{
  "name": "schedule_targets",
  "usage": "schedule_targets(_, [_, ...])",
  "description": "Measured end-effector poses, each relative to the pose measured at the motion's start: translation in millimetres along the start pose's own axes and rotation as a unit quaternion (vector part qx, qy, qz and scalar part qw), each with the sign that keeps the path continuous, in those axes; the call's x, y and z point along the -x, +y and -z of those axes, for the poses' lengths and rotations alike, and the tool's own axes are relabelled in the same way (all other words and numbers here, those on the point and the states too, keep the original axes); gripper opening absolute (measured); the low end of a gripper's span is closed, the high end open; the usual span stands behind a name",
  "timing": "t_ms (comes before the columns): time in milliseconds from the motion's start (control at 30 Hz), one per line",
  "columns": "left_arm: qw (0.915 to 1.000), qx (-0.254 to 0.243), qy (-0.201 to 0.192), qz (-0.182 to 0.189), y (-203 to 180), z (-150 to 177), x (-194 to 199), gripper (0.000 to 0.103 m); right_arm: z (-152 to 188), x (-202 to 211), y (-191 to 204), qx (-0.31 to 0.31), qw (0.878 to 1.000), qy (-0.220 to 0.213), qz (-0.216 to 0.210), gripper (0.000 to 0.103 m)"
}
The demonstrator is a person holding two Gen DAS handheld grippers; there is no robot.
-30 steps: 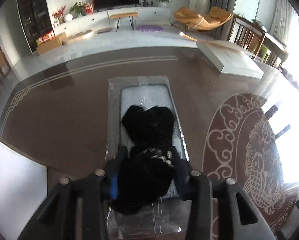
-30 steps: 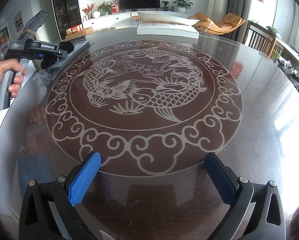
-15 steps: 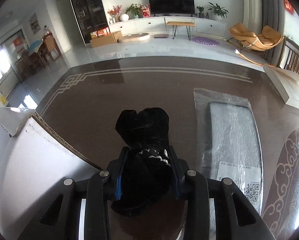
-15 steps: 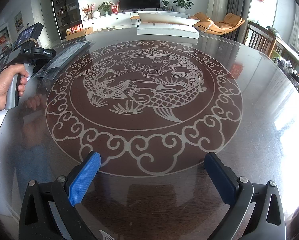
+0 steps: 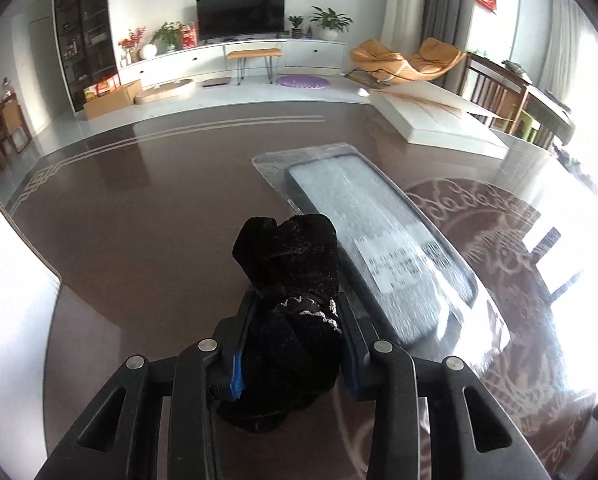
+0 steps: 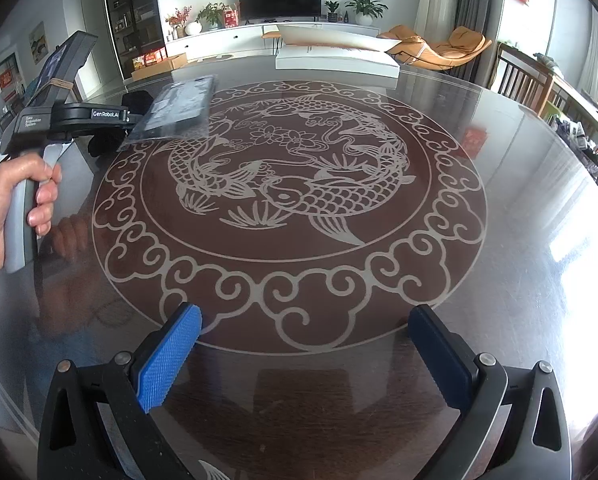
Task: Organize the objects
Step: 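Lift the black item off the case, set it on the table, open left gripper, then move the right gripper down over the plastic-wrapped phone case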
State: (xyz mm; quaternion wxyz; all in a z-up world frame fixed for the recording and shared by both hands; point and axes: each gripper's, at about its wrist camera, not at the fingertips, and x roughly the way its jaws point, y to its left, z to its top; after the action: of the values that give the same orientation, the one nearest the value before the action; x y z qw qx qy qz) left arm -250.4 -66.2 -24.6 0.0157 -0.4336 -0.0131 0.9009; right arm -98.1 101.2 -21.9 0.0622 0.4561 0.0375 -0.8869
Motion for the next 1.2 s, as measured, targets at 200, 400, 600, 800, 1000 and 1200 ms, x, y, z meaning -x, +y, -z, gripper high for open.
schedule_targets(200, [0.9991, 0.039, 0.011, -0.012, 2.0, 40.3, 39.6, 0.036, 0.3, -0.1, 0.2, 0.001, 1.000, 0.000, -0.001, 0.103])
schedule_targets(400, [0.9959, 0.065, 0.012, -0.061, 46.6, 51.7, 51.4, 0.045, 0.1, -0.5, 0.4, 0.001, 1.000, 0.000, -0.001, 0.103])
schedule_targets(600, [0.9949, 0.060, 0.027, -0.076, 48.9, 58.3, 44.7, 0.102, 0.1, -0.4, 0.4, 0.001, 1.000, 0.000, -0.001, 0.103])
schedule_targets(800, [0.9954, 0.057, 0.029, -0.071, 47.0, 58.4, 45.4, 0.103, 0.2, -0.5, 0.4, 0.001, 1.000, 0.000, -0.001, 0.103])
schedule_targets(1000, [0.9955, 0.050, 0.046, -0.065, 45.6, 53.3, 42.2, 0.103, 0.3, -0.4, 0.3, 0.000, 1.000, 0.000, -0.001, 0.103])
schedule_targets(1200, [0.9975, 0.035, 0.028, -0.055, 46.2, 54.3, 42.0, 0.103, 0.4, -0.3, 0.3, 0.000, 1.000, 0.000, -0.001, 0.103])
